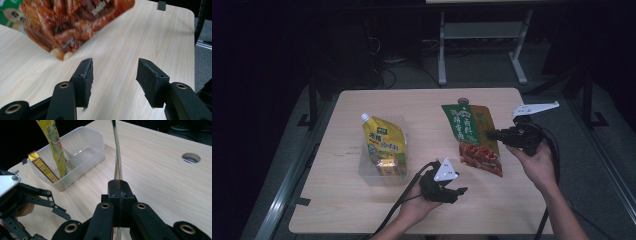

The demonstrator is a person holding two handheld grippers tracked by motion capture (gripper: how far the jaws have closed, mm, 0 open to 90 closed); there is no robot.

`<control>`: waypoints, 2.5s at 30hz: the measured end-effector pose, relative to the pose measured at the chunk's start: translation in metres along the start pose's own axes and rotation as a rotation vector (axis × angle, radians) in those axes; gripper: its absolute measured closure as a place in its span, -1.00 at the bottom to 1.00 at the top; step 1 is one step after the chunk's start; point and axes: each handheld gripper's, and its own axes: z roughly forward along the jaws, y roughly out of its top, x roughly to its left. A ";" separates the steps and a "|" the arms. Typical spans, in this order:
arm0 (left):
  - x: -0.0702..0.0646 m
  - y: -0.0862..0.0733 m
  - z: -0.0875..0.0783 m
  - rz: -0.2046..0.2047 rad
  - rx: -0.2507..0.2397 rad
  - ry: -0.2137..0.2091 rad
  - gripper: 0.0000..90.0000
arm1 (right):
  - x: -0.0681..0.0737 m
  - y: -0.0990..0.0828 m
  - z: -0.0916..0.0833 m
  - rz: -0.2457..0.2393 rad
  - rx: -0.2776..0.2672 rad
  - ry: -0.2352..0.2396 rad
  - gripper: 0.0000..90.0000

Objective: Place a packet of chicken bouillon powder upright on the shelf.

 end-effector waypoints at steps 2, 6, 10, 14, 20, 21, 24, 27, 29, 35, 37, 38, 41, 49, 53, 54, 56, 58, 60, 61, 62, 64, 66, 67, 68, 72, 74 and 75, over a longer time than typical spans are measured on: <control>-0.001 -0.004 -0.003 -0.001 0.002 -0.002 0.01 | 0.001 0.004 0.003 -0.013 0.001 0.011 1.00; -0.005 -0.010 -0.009 0.015 0.014 -0.001 -0.03 | 0.003 0.011 0.008 -0.028 -0.002 0.021 1.00; -0.007 -0.014 -0.014 0.023 0.009 -0.002 -0.09 | 0.006 0.018 0.013 -0.044 -0.013 0.046 1.00; -0.008 -0.019 -0.019 0.018 -0.011 -0.018 -0.13 | 0.010 0.027 0.017 -0.064 -0.020 0.059 1.00; -0.010 -0.027 -0.024 0.025 -0.024 -0.026 -0.14 | 0.016 0.042 0.023 -0.090 -0.021 0.085 1.00; -0.010 -0.028 -0.024 0.036 -0.023 -0.024 -0.14 | 0.016 0.044 0.025 -0.090 -0.022 0.095 1.00; -0.010 -0.032 -0.024 0.046 -0.014 -0.024 -0.16 | 0.019 0.052 0.029 -0.102 -0.027 0.112 1.00; -0.010 -0.035 -0.025 0.037 -0.011 -0.029 -0.17 | 0.023 0.060 0.034 -0.116 -0.023 0.129 1.00; -0.009 -0.035 -0.026 0.032 -0.015 -0.027 -0.19 | 0.024 0.064 0.038 -0.120 -0.030 0.142 1.00; -0.008 -0.038 -0.027 0.027 -0.022 -0.022 -0.22 | 0.028 0.076 0.051 -0.133 -0.034 0.181 1.00; -0.008 -0.038 -0.027 0.018 -0.023 -0.021 -0.25 | 0.029 0.080 0.056 -0.136 -0.038 0.188 1.00; -0.008 -0.039 -0.027 0.011 -0.026 -0.028 -0.25 | 0.030 0.082 0.058 -0.139 -0.038 0.200 1.00; -0.009 -0.041 -0.026 0.010 -0.033 -0.030 -0.25 | 0.033 0.089 0.064 -0.150 -0.046 0.221 1.00; -0.010 -0.041 -0.028 0.009 -0.042 -0.028 -0.27 | 0.039 0.111 0.080 -0.173 -0.058 0.251 1.00; -0.009 -0.042 -0.027 0.016 -0.041 -0.034 -0.29 | 0.040 0.121 0.093 -0.175 -0.068 0.260 1.00; -0.009 -0.042 -0.027 0.013 -0.039 -0.037 -0.29 | 0.040 0.123 0.098 -0.175 -0.067 0.265 1.00; -0.009 -0.042 -0.027 0.011 -0.039 -0.037 -0.29 | 0.040 0.126 0.105 -0.177 -0.066 0.270 1.00; -0.009 -0.042 -0.027 0.014 -0.041 -0.036 -0.29 | 0.041 0.130 0.113 -0.178 -0.066 0.272 1.00; -0.008 -0.042 -0.028 0.021 -0.032 -0.030 -0.29 | 0.042 0.132 0.121 -0.172 -0.064 0.286 1.00; -0.008 -0.042 -0.029 0.022 -0.031 -0.031 -0.30 | 0.042 0.133 0.125 -0.173 -0.064 0.285 1.00; -0.008 -0.043 -0.029 0.024 -0.031 -0.031 -0.30 | 0.042 0.135 0.129 -0.167 -0.063 0.291 1.00; -0.008 -0.043 -0.029 0.024 -0.030 -0.035 -0.30 | 0.044 0.137 0.137 -0.161 -0.066 0.295 1.00; -0.008 -0.043 -0.029 0.026 -0.031 -0.044 -0.30 | 0.045 0.138 0.144 -0.150 -0.072 0.298 1.00; -0.009 -0.043 -0.029 0.020 -0.031 -0.047 -0.30 | 0.046 0.138 0.148 -0.150 -0.070 0.299 1.00; -0.009 -0.043 -0.029 0.021 -0.029 -0.047 -0.30 | 0.047 0.139 0.153 -0.152 -0.069 0.297 1.00; -0.009 -0.043 -0.030 0.015 -0.036 -0.050 -0.30 | 0.052 0.142 0.172 -0.139 -0.064 0.306 1.00; -0.009 -0.043 -0.031 0.018 -0.037 -0.052 -0.30 | 0.054 0.142 0.181 -0.138 -0.063 0.314 1.00; -0.009 -0.043 -0.031 0.021 -0.036 -0.053 -0.30 | 0.055 0.141 0.185 -0.130 -0.059 0.313 1.00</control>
